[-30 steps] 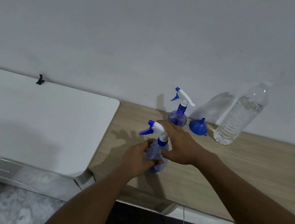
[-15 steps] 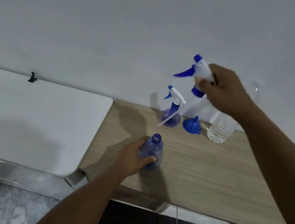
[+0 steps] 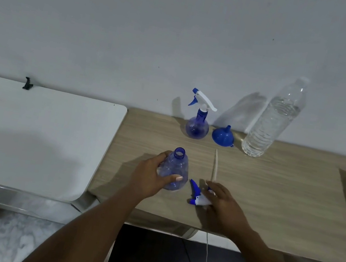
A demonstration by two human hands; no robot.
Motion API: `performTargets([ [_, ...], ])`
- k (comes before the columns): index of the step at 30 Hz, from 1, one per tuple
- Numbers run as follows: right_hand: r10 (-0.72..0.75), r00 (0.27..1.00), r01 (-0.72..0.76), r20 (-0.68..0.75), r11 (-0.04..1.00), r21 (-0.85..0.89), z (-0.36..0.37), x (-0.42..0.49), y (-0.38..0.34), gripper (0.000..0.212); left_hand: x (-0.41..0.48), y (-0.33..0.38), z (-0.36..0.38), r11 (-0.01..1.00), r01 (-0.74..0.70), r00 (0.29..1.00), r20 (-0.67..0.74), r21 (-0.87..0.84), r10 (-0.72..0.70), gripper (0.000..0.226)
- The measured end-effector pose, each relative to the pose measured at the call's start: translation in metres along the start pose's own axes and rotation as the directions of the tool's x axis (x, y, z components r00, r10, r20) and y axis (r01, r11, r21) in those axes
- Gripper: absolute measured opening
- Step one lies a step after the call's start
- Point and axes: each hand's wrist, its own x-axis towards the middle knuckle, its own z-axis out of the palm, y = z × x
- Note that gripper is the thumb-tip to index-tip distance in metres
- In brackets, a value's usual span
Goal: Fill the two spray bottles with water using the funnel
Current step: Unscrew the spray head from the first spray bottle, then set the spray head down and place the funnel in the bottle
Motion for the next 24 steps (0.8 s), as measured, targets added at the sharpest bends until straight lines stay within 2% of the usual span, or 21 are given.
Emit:
performTargets([
  [3, 0.036, 0.999, -0.036, 0.036, 0.999, 0.010, 0.006, -0.001, -0.001, 0.057, 0.000, 0.003, -0.001, 1.000, -0.007, 1.000, -0.003, 0.015, 0.007, 0.063],
  [6, 0.110, 0.994, -0.110, 0.000, 0.994, -0.020, -0.013, 0.007, -0.013, 0.062, 0.001, 0.003, -0.001, 1.000, -0.009, 1.000, 0.002, 0.000, 0.009, 0.061],
  [10, 0.233, 0.960, -0.232, -0.154, 0.972, 0.030, -0.048, 0.049, -0.006, 0.054, 0.005, 0.004, -0.002, 1.000, -0.001, 1.000, 0.019, -0.004, 0.001, 0.067],
  [12, 0.267, 0.945, -0.264, -0.186, 0.964, 0.042, -0.067, 0.084, 0.008, 0.051, 0.006, 0.005, -0.002, 1.000, -0.007, 1.000, 0.021, 0.000, 0.007, 0.066],
  [15, 0.315, 0.940, -0.321, -0.133, 0.947, -0.025, -0.089, 0.136, 0.035, 0.059, 0.007, 0.003, -0.002, 1.000, -0.015, 1.000, 0.026, 0.003, 0.015, 0.062],
  [19, 0.400, 0.915, -0.392, 0.045, 0.911, -0.124, -0.091, 0.183, 0.068, 0.072, 0.009, 0.000, 0.000, 0.999, -0.015, 1.000, 0.014, 0.033, 0.015, 0.065],
  [21, 0.409, 0.906, -0.396, 0.107, 0.910, -0.123, -0.083, 0.192, 0.078, 0.066, 0.010, -0.002, 0.001, 0.999, -0.012, 1.000, 0.010, 0.041, 0.012, 0.066],
  [24, 0.403, 0.910, -0.394, 0.096, 0.913, -0.107, -0.069, 0.193, 0.081, 0.053, 0.010, -0.002, 0.002, 0.999, -0.010, 1.000, 0.004, 0.040, 0.010, 0.066],
])
